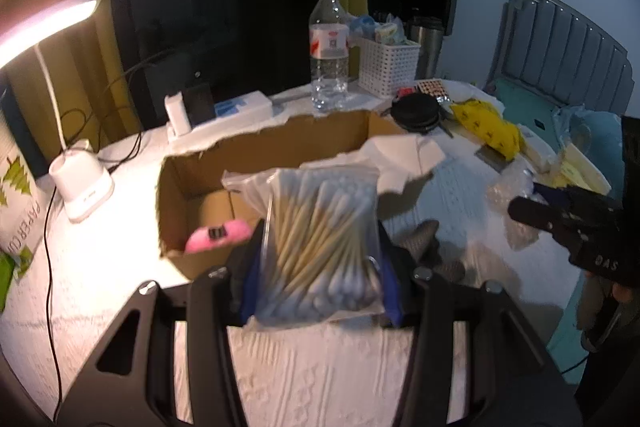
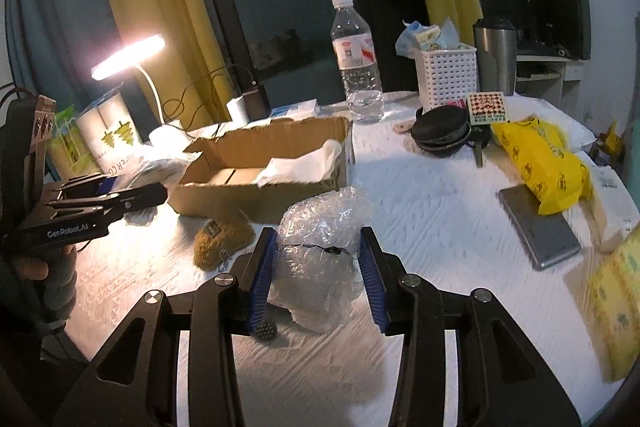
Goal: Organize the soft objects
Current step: 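Grasp the cotton swab bag with the left gripper while the right gripper grasps the bubble bag, then drop the swab bag into the box with the left gripper while the right gripper drops the bubble bag in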
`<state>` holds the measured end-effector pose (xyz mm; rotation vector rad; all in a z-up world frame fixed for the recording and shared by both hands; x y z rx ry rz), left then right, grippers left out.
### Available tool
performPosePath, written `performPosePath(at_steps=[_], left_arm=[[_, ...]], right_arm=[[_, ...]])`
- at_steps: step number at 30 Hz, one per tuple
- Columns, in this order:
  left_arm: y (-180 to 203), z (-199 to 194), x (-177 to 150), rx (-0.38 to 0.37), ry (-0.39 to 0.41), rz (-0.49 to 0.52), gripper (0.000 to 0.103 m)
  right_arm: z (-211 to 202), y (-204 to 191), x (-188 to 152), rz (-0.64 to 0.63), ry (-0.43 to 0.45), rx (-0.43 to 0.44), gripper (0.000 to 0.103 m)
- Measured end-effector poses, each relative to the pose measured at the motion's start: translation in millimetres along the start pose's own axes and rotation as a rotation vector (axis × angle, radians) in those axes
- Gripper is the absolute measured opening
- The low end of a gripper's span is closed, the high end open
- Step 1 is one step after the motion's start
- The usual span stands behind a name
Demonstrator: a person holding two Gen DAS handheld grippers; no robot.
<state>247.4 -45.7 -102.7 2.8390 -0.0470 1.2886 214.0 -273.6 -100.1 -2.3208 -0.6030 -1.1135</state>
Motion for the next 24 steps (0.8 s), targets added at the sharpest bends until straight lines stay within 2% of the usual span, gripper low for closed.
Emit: performPosePath(at_steps=[11, 22, 24], left_arm=[[29.7, 33.9, 46.0, -0.001, 0.021, 0.018, 0.049], [49.8, 82.4, 59.1, -0.020, -0.044, 0.010, 0.050], [53.3, 91.7, 59.7, -0.037, -0.071, 0.007, 0.053]], right_arm=[[-7.6, 28.2, 25.0, 0.005, 0.074, -0.007, 0.044], [3.1, 61.1, 31.6, 0.047, 0.090, 0.005, 0.044], [4.3, 65.0, 33.7, 0.051, 0.092, -0.001, 0.044]])
Point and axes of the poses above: each gripper's, at about its wrist camera, not at the fingertips, and z roughly the way its jaws point, y to its right, x to its top, the point moved 3 cm from there along z, roughly the way its jaws point, and after that the axes turned 2 degrees about x, right-handed, at the moved point
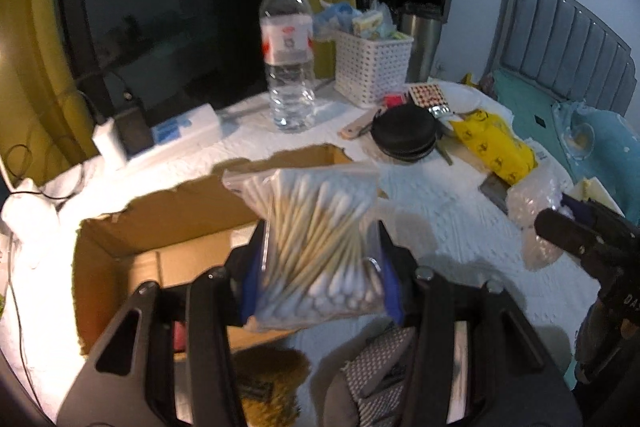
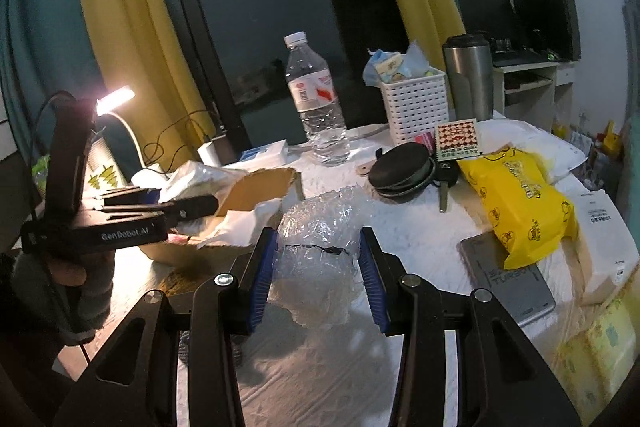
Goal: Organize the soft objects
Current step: 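Drop the swab bag into the box with the left gripper while the right gripper drops the bubble bag in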
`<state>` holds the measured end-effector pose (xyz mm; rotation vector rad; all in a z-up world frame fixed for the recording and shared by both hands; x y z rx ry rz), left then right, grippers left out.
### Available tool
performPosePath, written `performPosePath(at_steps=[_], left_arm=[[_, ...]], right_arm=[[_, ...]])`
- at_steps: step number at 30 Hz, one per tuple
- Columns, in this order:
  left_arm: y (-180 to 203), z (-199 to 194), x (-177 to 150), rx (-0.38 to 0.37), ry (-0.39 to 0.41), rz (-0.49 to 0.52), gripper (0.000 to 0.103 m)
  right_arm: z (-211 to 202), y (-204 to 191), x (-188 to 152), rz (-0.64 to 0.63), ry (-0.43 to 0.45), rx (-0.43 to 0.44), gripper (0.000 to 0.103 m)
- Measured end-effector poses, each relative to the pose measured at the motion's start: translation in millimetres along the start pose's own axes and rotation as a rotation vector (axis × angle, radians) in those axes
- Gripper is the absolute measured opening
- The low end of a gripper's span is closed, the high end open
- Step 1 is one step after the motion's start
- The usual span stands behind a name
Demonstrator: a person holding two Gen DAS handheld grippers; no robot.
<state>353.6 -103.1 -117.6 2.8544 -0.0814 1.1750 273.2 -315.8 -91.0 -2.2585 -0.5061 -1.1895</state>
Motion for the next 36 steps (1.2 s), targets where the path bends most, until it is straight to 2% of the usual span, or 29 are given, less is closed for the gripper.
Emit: performPosePath(at_steps=[1, 2, 3, 5, 14, 27, 36], left_arm=[[1.8, 3.7, 0.9, -0.014, -0.011, 0.000, 0.054], [4.1, 6.1, 1.6, -0.030, -0.017, 0.006, 0.059], [5.6, 5.6, 1.9, -0.036, -0.014, 0.010, 0.071], [7.2, 2.8, 2.3, -0.046, -0.002, 0.014, 0.079], [-17.1, -22.2, -7.0, -0.046, 0.033, -0.013, 0.079], [-88.8, -71.5, -38.5, -0.010, 0.109, -0.058, 0.079], [-140.6, -83.2, -62.3, 0.011, 0.145, -0.091, 0.079]], right_arm=[[0.2, 1.7, 1.0, 0.003, 0.001, -0.004, 0.044], [0.3, 2.6, 1.6, 0.005, 0.002, -0.007, 0.044], [0.3, 3.7, 2.2, 0.007, 0.002, -0.009, 0.044], [0.9, 4.7, 2.6, 0.008, 0.000, -0.016, 0.044], [1.7, -21.2, 8.5, -0.022, -0.009, -0.022, 0.044], [22.4, -103.9, 22.7, -0.138, -0.035, -0.003, 0.044], [55.5, -158.0, 24.4, -0.212, -0.090, 0.007, 0.044]])
Point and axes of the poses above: each gripper's, at about its wrist camera, not at the fingertips, and z roughly the way its jaws point, y to its right, x to its top, the point moved 3 cm from there along z, roughly the way its jaws point, and after that the axes turned 2 degrees about x, right-handed, at the moved point
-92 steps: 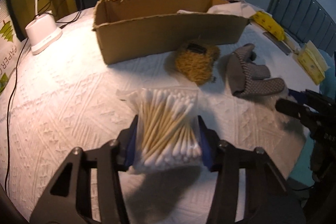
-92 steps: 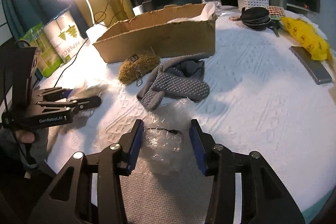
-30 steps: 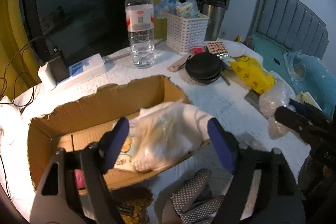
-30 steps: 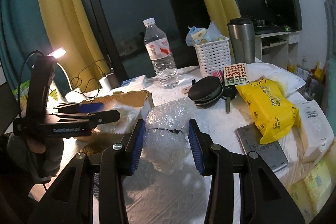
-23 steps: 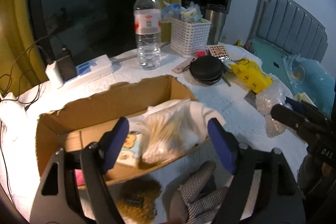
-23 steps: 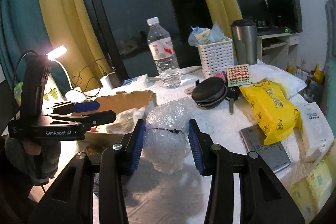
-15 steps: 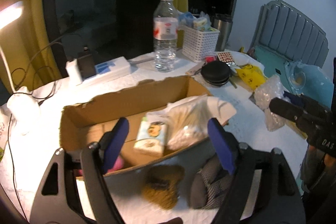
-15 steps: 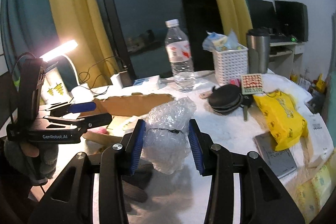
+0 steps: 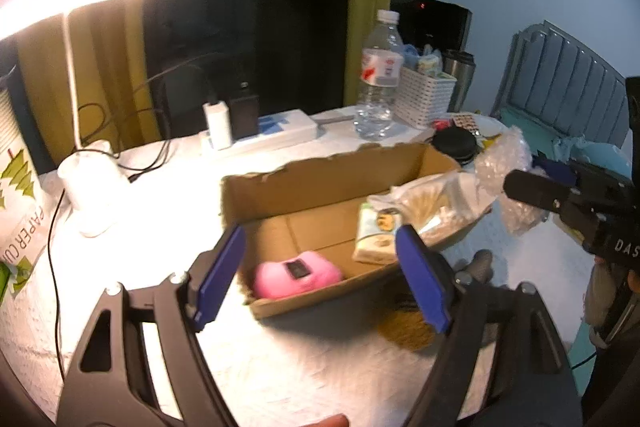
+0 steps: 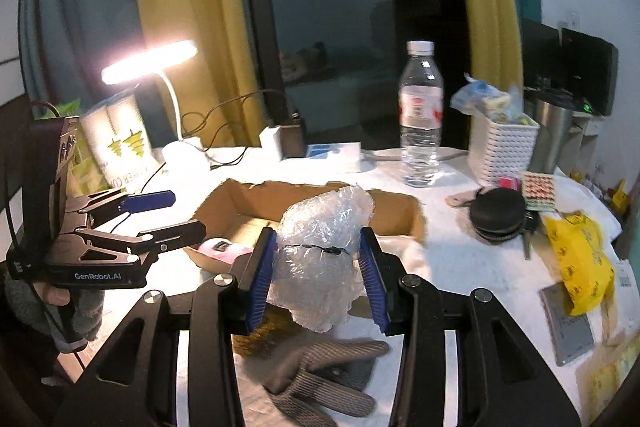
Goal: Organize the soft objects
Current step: 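Drop the swab bag into the box with the left gripper while the right gripper drops the bubble bag in, then reach both grippers to the brown plush and grey glove beside the box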
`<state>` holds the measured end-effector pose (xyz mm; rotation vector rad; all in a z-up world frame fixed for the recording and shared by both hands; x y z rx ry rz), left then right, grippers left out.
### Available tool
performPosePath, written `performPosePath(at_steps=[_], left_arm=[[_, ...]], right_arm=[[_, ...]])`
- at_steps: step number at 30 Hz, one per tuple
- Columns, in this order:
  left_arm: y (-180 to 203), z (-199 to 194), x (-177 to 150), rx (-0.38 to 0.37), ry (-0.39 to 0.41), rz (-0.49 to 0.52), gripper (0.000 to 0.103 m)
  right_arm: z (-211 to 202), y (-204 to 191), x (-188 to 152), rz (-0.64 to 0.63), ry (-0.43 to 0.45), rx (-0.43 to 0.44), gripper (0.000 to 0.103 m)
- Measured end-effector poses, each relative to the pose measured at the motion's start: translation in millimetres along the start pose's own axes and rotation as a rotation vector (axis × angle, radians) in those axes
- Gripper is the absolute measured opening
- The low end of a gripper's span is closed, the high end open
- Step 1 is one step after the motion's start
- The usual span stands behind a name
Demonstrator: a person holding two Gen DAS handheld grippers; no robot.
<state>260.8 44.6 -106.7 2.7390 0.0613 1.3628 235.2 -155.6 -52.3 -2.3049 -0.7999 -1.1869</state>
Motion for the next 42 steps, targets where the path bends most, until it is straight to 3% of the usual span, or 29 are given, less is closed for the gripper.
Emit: performPosePath(at_steps=[10, 17, 18, 21, 42], left_arm=[[-44.6, 1.7, -9.9, 0.006, 0.012, -0.063, 0.079], [-60.8, 3.2, -10.4, 0.008, 0.019, -0.083, 0.079], [-62.0, 4.1, -10.8, 0.008, 0.019, -0.086, 0.079], [-64.9, 5.4, -10.9, 0.011, 0.016, -0.094, 0.079], [-19.8, -28.5, -14.5, 0.012, 0.042, -0.041, 0.080]], right_arm=[[54.3, -35.6, 14.2, -0.043, -0.065, 0.022, 0.044], [85.2, -39.4, 30.8, -0.028, -0.055, 0.020, 0.045], [89.0, -38.9, 32.9, -0.027, -0.054, 0.016, 0.048], [95.1, -39.5, 36.1, -0.035, -0.048, 0.009, 0.072], [23.3, -23.5, 9.6, -0.015, -0.012, -0.032, 0.073]])
Point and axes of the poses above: each gripper's, at about its wrist camera, not at the fingertips, and z roughly the way its jaws point, y to its right, x to its top, the point moved 3 cm from there along z, roughly the way its jaws point, and after that the axes turned 2 degrees about x, right-handed, at the moved point
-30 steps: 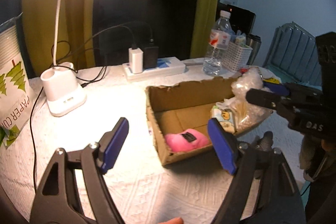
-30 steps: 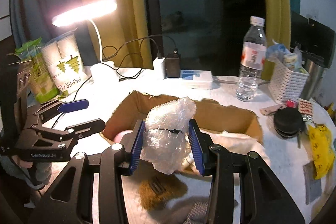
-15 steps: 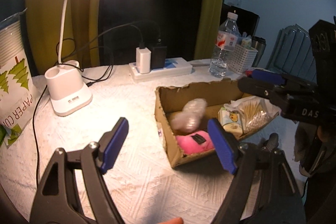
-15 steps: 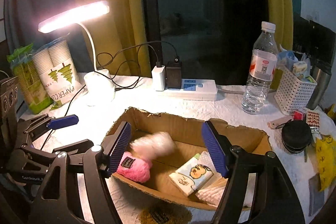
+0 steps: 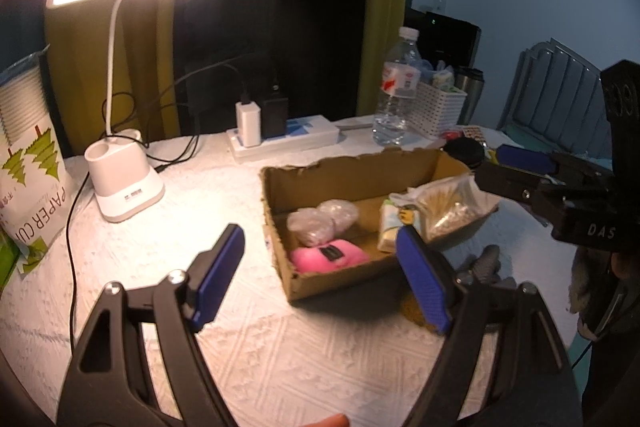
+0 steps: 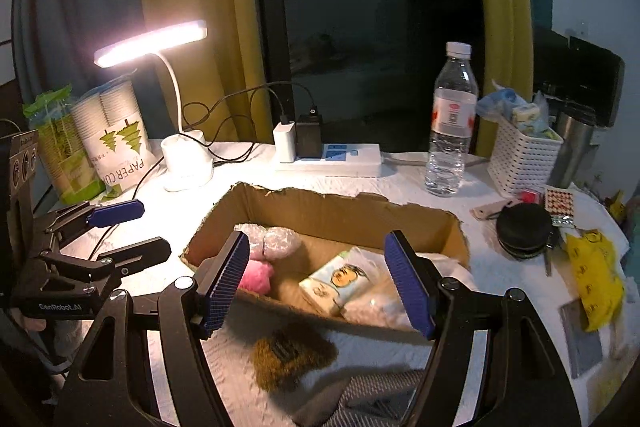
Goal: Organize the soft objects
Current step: 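Reach both grippers to the brown plush and grey glove beside the box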
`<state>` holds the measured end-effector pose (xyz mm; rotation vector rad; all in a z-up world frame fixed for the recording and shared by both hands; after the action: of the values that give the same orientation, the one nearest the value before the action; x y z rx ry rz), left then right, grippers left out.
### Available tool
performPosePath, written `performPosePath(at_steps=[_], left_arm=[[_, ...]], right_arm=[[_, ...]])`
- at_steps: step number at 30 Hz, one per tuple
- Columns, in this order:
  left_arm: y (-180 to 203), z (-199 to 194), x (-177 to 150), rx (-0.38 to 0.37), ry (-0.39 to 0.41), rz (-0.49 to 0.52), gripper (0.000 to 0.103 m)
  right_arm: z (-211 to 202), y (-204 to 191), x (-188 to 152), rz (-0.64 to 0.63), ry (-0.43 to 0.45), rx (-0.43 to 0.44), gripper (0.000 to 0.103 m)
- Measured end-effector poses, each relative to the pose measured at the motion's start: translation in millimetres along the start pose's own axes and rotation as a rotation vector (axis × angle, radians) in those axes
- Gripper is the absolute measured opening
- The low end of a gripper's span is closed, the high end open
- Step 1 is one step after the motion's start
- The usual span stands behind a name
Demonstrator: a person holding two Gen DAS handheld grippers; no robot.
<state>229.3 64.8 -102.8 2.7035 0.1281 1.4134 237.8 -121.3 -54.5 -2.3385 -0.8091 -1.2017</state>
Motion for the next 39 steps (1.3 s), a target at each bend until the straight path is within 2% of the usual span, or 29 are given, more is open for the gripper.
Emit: performPosePath(at_steps=[8, 10, 11, 12, 19, 30, 39], left_arm=[[23.6, -8.2, -4.3, -0.019, -0.008, 0.018, 0.080], [29.3, -7.2, -6.8, -0.023, -0.019, 0.025, 0.086], [31.9, -6.6, -8.1, -0.026, -0.023, 0.028, 0.093], [34.9, -6.4, -9.6, -0.029, -0.026, 0.031, 0.093], [56.8, 1.7, -18.1, -0.037, -0.058, 0.057, 0.093], [84.9, 21.2, -26.3, -0.048, -0.115, 0.096, 0.093], [93.6, 56.3, -40.4, -0.036, -0.208, 0.102, 0.093]], right_arm=[[-24.5, 6.2, -14.8, 0.016, 0.014, -0.003, 0.073], [-28.4, 10.2, -21.7, 0.027, 0.010, -0.005, 0.073], [-29.5, 13.2, -26.2, 0.034, 0.004, -0.006, 0.073], [-30.0, 16.3, -30.8, 0.041, -0.003, -0.008, 0.073], [-30.5, 32.4, -58.9, 0.080, -0.045, -0.011, 0.073], [-19.9, 52.5, -84.6, 0.121, -0.098, 0.005, 0.073], [0.0, 63.0, -104.5, 0.174, -0.162, 0.037, 0.073]])
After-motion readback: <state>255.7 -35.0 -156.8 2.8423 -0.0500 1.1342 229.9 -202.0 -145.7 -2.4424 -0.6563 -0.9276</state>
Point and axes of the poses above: each gripper's, at about its wrist camera, not at the fingertips, and z roughly the way its jaws point, y to its right, x to its top, the point moved 3 cm from there along z, roughly the way its jaws point, and after that the axes turned 2 degrees about x, right-handed, at the moved point
